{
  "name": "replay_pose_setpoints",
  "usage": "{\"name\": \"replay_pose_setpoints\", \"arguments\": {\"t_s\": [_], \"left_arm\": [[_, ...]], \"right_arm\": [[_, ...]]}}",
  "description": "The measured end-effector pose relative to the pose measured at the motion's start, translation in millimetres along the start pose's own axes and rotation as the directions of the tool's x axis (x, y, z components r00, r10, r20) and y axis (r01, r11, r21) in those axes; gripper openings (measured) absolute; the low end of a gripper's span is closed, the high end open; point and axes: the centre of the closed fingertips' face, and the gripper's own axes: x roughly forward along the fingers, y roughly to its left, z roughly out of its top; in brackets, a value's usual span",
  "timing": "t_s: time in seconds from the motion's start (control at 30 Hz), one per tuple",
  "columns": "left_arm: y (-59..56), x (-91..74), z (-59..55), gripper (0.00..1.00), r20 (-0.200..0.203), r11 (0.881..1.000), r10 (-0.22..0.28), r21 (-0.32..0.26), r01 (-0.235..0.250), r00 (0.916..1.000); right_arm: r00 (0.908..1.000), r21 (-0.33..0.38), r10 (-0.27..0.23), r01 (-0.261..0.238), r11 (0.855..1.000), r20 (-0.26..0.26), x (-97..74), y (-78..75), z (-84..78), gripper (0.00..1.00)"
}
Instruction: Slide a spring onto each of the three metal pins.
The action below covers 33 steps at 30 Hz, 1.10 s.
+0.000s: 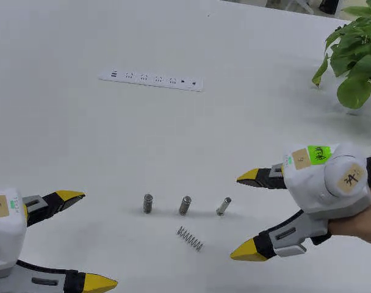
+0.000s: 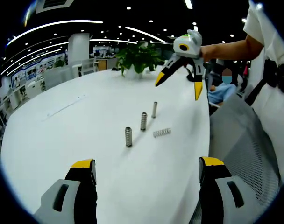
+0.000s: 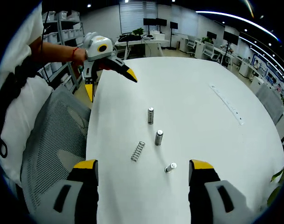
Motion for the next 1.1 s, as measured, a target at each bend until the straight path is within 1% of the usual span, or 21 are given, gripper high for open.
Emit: {"name": "replay_pose_setpoints", "arguments": {"t_s": [0.03,0.1,0.23,0.37,0.47,0.63,0.67,0.77,0.8,0.83,0.87,0.93,0.97,1.0,1.03,1.07,1.1], "left_arm": [[-0.3,-0.1,0.1,0.93,-0.005,1.000,-0.001,0.002,0.001,1.0000],[-0.5,0.4,-0.7,0.92,-0.016,1.000,-0.003,0.008,0.003,0.9999],[-3.6,3.3,-4.5,0.89,-0.053,1.000,-0.019,0.024,0.020,0.9984],[-6.2,6.2,-8.8,0.84,-0.103,0.997,-0.037,0.059,0.044,0.9940],[-10.4,10.6,-6.5,0.79,-0.119,0.995,-0.056,0.080,0.066,0.9912],[-19.9,22.7,1.2,0.67,-0.143,0.988,-0.089,0.114,0.106,0.9857],[-21.9,25.0,2.3,0.63,-0.148,0.985,-0.097,0.125,0.116,0.9843],[-31.0,35.9,6.4,0.56,-0.165,0.976,-0.126,0.155,0.152,0.9781],[-33.9,41.3,5.9,0.54,-0.185,0.969,-0.137,0.179,0.170,0.9731],[-34.3,44.8,4.1,0.52,-0.209,0.964,-0.135,0.197,0.177,0.9684],[-37.6,51.5,4.1,0.50,-0.227,0.954,-0.146,0.224,0.198,0.9628],[-42.9,62.3,7.1,0.50,-0.229,0.946,-0.163,0.239,0.218,0.9596],[-43.0,66.3,6.5,0.48,-0.240,0.941,-0.163,0.252,0.224,0.9569],[-42.0,70.2,4.8,0.45,-0.257,0.934,-0.158,0.273,0.229,0.9533],[-43.4,76.1,4.8,0.43,-0.265,0.926,-0.163,0.291,0.240,0.9503],[-44.8,80.6,5.6,0.41,-0.268,0.923,-0.167,0.295,0.246,0.9489],[-45.7,86.9,7.1,0.40,-0.267,0.922,-0.167,0.299,0.246,0.9491]], "right_arm": [[0.9997,0.020,-0.004,0.004,1.000,0.024,-1.4,0.0,-1.4,0.82],[0.9988,0.037,-0.011,0.009,0.999,0.048,-4.0,0.7,-6.5,0.83],[0.9971,0.059,-0.014,0.009,0.998,0.075,-7.5,5.9,-15.9,0.86],[0.9944,0.081,-0.019,0.011,0.997,0.104,-10.9,10.9,-23.7,0.87],[0.9914,0.097,-0.028,0.015,0.995,0.128,-13.4,11.7,-28.8,0.88],[0.9894,0.110,-0.037,0.022,0.994,0.141,-14.8,13.7,-36.8,0.88],[0.9886,0.114,-0.039,0.023,0.993,0.146,-15.2,14.1,-37.1,0.88],[0.9868,0.125,-0.049,0.030,0.992,0.154,-16.5,14.3,-40.7,0.88],[0.9866,0.132,-0.051,0.030,0.991,0.155,-16.7,14.1,-43.5,0.88],[0.9864,0.137,-0.052,0.030,0.990,0.156,-17.0,14.3,-45.0,0.88],[0.9858,0.144,-0.055,0.032,0.989,0.159,-17.6,14.7,-46.9,0.87],[0.9846,0.151,-0.060,0.035,0.988,0.164,-18.4,14.9,-49.9,0.87],[0.9840,0.157,-0.062,0.035,0.987,0.167,-18.4,15.1,-50.7,0.87],[0.9840,0.160,-0.064,0.037,0.986,0.166,-18.4,15.4,-52.0,0.87],[0.9839,0.161,-0.066,0.039,0.986,0.166,-18.2,16.0,-53.7,0.87],[0.9835,0.164,-0.066,0.038,0.986,0.169,-18.4,16.4,-54.6,0.87],[0.9833,0.171,-0.067,0.038,0.985,0.169,-18.4,16.9,-55.8,0.87]]}}
